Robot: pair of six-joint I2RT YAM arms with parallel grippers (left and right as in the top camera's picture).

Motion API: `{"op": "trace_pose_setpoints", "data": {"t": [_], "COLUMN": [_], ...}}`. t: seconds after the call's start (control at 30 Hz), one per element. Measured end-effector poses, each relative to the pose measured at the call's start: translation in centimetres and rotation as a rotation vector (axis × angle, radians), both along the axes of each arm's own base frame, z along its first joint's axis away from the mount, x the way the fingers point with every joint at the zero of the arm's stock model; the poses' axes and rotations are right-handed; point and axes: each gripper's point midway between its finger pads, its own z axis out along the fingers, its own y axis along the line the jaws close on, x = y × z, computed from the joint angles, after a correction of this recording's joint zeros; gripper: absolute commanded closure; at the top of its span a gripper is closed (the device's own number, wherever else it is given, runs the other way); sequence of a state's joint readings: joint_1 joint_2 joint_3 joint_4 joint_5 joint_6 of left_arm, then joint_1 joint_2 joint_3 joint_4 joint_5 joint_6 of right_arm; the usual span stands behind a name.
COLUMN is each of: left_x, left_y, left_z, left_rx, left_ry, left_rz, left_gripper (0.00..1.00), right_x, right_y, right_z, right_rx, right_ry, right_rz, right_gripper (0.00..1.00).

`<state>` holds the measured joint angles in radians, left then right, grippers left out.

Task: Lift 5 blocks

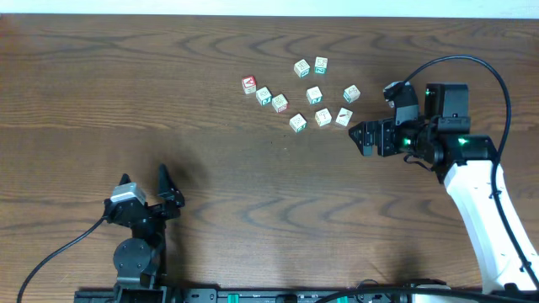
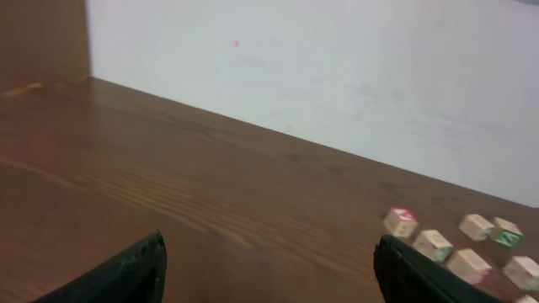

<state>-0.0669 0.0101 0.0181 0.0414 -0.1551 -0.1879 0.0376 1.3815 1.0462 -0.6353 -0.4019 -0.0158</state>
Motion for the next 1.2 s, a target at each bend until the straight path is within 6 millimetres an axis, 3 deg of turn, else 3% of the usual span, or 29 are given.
{"op": "trace_pose_setpoints", "data": {"t": [0.17,0.3,0.43,0.6,0.7,0.83,0.97,1.2], "left_x": [0.4,1.0,2.4,6.9,9.8,13.0,13.9,14.2], "left_y": [-1.0,-1.4,-1.8,-3.7,-5.2,-6.3,-7.5,-8.7], "left_z": [-1.2,-3.6,-3.9,-2.0,-1.1,-1.6,-3.8,-4.0], "left_rx": [0.001,0.003,0.004,-0.013,-0.027,-0.040,-0.070,-0.091], "left_ry": [0.052,0.201,0.337,0.448,0.462,0.451,0.484,0.471], "left_rz": [-0.057,-0.079,-0.097,-0.187,-0.261,-0.314,-0.373,-0.444], "left_gripper": [0.21,0.21,0.21,0.21,0.21,0.21,0.20,0.21], "right_x": [1.3,2.2,3.5,5.9,7.9,10.5,12.1,13.1], "right_y": [-0.8,0.1,0.4,0.2,0.0,-0.3,-0.7,-1.8], "right_z": [-0.5,-1.0,-2.6,-4.8,-5.0,-4.7,-6.1,-10.2], "right_rx": [-0.056,-0.076,-0.106,-0.142,-0.166,-0.207,-0.241,-0.261], "right_ry": [-0.015,-0.033,0.010,0.117,0.134,0.130,0.187,0.284], "right_rz": [-0.071,-0.069,-0.086,-0.117,-0.133,-0.139,-0.134,-0.124], "right_gripper": [0.01,0.01,0.01,0.01,0.01,0.01,0.01,0.01]}}
